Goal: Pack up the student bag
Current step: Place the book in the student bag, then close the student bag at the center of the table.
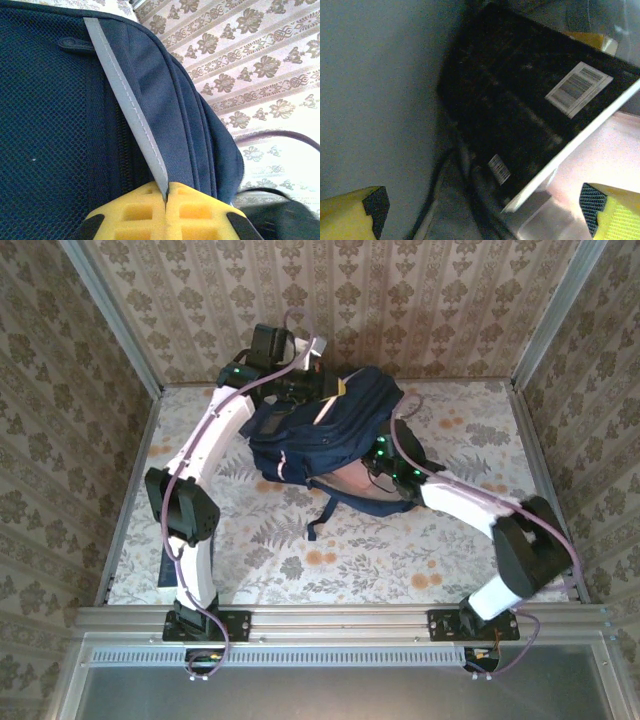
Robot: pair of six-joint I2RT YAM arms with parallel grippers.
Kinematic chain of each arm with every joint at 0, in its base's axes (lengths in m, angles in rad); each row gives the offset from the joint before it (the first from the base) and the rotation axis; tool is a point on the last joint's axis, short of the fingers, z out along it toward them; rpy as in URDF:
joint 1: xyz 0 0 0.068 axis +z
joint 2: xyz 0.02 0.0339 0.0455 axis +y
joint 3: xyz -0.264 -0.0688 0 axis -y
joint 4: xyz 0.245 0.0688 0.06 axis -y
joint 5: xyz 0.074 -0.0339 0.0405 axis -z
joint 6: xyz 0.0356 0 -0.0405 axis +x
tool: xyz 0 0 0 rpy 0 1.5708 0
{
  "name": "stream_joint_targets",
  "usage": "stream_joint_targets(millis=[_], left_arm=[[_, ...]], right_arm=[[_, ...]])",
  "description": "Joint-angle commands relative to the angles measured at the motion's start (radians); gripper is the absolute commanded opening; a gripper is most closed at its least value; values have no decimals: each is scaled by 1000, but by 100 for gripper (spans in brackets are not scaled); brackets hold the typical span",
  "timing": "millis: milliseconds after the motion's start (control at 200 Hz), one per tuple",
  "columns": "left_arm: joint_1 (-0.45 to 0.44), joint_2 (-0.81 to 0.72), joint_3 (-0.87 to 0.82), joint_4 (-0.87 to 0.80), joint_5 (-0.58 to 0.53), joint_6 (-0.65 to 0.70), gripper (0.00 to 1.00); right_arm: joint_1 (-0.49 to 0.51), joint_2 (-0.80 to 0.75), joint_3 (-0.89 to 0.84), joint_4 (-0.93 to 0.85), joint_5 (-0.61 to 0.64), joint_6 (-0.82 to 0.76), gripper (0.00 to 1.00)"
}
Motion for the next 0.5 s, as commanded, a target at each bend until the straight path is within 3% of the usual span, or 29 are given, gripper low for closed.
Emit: stream_joint_targets(millis=[0, 315, 490], left_arm=[[-11, -27, 63, 104, 73, -5, 0], [-152, 57, 74, 68, 29, 30, 0], [-237, 128, 124, 35, 1, 47, 0]], right_arm=[[-1, -190, -73, -138, 52, -147, 100], [-17, -674, -193, -642, 534, -252, 94], [-39, -786, -161, -741, 620, -370, 94]])
